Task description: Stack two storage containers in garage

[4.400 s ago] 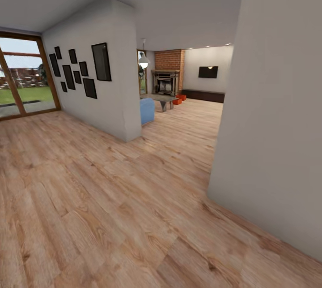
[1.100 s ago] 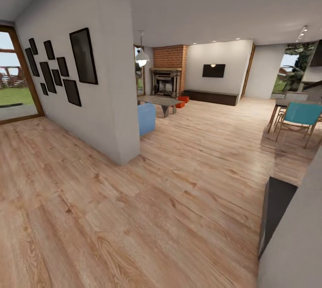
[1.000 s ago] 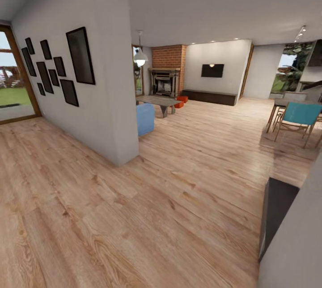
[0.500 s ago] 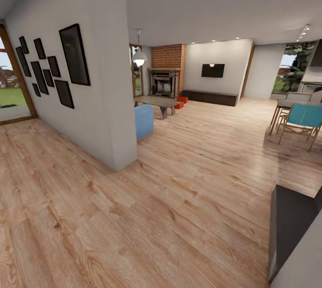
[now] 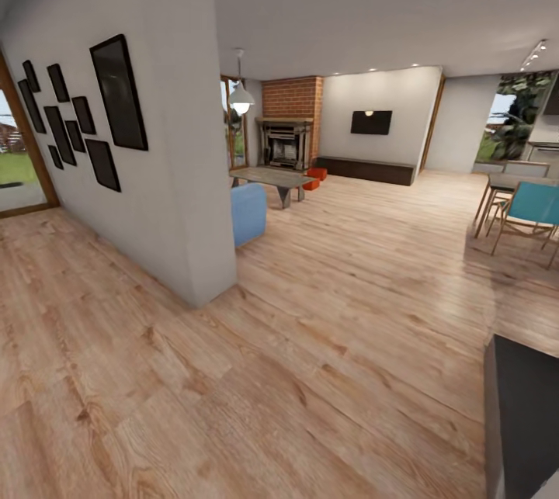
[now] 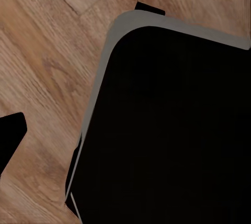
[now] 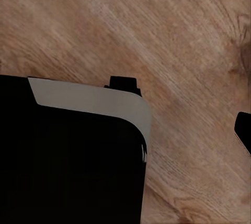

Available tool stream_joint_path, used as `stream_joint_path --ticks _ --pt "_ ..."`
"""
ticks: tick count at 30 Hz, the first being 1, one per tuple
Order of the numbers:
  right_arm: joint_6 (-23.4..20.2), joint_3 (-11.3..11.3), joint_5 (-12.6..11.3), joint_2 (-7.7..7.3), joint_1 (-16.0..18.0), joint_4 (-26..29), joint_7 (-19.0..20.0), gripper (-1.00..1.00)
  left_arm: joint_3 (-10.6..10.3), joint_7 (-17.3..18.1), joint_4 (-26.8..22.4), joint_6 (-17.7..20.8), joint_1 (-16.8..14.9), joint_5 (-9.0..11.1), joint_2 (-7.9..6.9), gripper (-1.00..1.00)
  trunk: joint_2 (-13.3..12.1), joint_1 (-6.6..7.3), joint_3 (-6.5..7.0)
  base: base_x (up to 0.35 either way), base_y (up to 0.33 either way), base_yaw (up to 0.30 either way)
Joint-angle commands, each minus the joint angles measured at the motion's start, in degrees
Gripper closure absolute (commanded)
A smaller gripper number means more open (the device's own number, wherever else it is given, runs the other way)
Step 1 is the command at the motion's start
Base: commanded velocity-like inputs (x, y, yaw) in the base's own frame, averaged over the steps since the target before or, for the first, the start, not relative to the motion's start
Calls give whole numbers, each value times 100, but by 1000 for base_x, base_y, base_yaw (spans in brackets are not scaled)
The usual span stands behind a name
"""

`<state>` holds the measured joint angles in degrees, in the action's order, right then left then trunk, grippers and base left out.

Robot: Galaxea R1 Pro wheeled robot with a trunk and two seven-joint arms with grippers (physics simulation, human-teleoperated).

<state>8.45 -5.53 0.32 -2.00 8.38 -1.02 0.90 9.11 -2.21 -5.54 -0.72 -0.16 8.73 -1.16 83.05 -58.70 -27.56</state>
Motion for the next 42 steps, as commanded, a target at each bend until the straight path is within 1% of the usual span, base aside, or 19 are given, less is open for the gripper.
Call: stream_joint_path --ticks 1,8,16,34,42 --pt "19 -37 2 -3 6 -11 16 -100 -10 -7 -3 -7 -2 60 1 -100 3 -3 -5 322 0 -43" --pt "12 -44 3 4 6 -14 12 -100 -14 -13 -11 -13 -2 51 10 -100 3 -3 -5 322 0 -171" --pt "40 -45 13 13 6 -18 -57 -100 -11 -19 -10 -16 -2 58 15 -100 3 -3 -5 322 0 -243" --pt "52 -45 21 9 6 -21 -56 -100 -10 -25 -9 -16 -2 59 20 -100 3 -3 -5 322 0 -247" --pt "45 -57 21 2 6 -21 -51 -100 -15 -25 -5 -16 -2 59 20 -100 3 -3 -5 322 0 -51"
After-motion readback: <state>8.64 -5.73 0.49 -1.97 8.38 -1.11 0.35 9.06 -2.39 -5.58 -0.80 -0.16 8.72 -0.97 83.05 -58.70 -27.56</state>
